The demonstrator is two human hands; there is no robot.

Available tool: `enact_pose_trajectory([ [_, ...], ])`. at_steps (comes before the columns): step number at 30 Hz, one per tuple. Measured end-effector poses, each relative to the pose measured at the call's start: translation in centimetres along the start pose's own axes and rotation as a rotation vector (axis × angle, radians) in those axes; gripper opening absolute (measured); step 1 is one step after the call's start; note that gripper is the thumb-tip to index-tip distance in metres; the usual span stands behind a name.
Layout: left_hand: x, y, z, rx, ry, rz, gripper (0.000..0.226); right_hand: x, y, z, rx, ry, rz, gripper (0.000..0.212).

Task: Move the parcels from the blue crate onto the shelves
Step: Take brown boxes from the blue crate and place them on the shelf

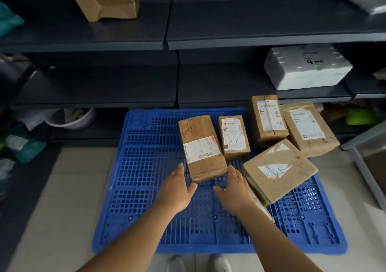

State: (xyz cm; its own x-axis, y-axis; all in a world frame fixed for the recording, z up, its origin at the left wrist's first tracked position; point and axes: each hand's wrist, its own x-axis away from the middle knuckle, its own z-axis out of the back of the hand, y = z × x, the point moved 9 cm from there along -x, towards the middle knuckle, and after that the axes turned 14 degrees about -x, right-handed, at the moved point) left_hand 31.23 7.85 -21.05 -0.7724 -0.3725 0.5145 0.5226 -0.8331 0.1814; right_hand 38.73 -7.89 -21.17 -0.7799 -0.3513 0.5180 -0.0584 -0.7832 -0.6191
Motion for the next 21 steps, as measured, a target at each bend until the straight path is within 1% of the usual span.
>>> enact_pose_trajectory([
  [5,-4.1,0.3,-3.0,0.190,-0.057,0.116,0.084,-5.0,2.1,-1.8,-0.026,-0.072,-0.064,0.088],
  [9,-6.4,0.4,-4.4,0.327,-0.044,0.193,0.086,-7.8,3.1,-2.7,-0.107,-0.082,-0.070,0.077],
  [10,-6.9,0.2,-4.7,0.365,-0.038,0.206,0.087,-8.3,3.2,-2.9,-0.121,-0.080,-0.073,0.077],
  [12,-7.6,-0.1,-5.4,0.422,-0.036,0.234,0.088,-8.8,3.4,-3.3,-0.150,-0.084,-0.090,0.084],
  [14,-7.8,-0.5,-5.9,0.468,-0.030,0.259,0.088,-8.9,3.3,-3.6,-0.174,-0.083,-0.087,0.086],
  [18,-7.2,-1.3,-5.9,0.552,0.018,0.289,0.087,-8.6,2.8,-4.1,-0.183,-0.082,-0.060,0.079],
  [21,-5.6,-2.4,-5.8,0.639,0.068,0.321,0.089,-7.8,1.9,-4.4,-0.181,-0.114,-0.023,0.075],
])
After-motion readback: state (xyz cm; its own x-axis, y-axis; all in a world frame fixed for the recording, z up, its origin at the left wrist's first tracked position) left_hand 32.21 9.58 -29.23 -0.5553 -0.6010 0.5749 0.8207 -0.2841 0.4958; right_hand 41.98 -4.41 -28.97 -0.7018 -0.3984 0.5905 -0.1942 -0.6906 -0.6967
